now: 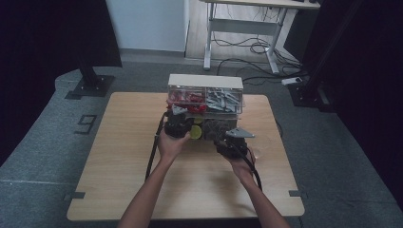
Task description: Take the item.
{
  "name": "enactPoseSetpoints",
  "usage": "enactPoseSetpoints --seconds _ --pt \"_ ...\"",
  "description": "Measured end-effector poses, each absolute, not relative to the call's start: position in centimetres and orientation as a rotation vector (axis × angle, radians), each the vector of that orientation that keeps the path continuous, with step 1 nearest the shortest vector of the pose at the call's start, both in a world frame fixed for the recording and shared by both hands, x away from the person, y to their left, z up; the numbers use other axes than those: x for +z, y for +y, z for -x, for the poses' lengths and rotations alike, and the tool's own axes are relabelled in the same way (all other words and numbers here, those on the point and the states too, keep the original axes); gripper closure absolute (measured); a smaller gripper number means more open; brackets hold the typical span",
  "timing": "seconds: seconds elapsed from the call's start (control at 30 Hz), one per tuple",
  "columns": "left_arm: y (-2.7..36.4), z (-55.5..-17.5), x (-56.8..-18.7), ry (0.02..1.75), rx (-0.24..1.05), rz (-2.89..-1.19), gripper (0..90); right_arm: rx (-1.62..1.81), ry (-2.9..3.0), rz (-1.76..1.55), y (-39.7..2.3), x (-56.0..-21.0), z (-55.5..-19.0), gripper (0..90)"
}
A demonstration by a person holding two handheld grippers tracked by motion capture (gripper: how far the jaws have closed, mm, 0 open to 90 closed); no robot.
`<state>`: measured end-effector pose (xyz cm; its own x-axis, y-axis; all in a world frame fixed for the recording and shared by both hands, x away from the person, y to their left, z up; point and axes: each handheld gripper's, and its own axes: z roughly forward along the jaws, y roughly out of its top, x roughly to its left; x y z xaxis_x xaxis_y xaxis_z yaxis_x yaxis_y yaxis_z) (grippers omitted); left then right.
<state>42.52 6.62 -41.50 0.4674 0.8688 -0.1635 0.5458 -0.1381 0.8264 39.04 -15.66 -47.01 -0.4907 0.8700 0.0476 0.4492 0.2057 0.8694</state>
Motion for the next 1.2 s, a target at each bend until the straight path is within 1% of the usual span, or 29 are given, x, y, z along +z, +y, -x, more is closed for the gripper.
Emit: enactPoseSetpoints --seconds 0.67,1.2 --pt "6.6 -42.6 -41.4 1.189 0.462 -1.835 90.0 1.208 2.016 -1.285 -14.7 -47.2 -41.5 53.7" --pt "6.7 -42.8 -41.6 1.193 0.452 -1.834 90.0 1.178 1.975 -1.28 -13.1 -47.8 -42.7 53.4"
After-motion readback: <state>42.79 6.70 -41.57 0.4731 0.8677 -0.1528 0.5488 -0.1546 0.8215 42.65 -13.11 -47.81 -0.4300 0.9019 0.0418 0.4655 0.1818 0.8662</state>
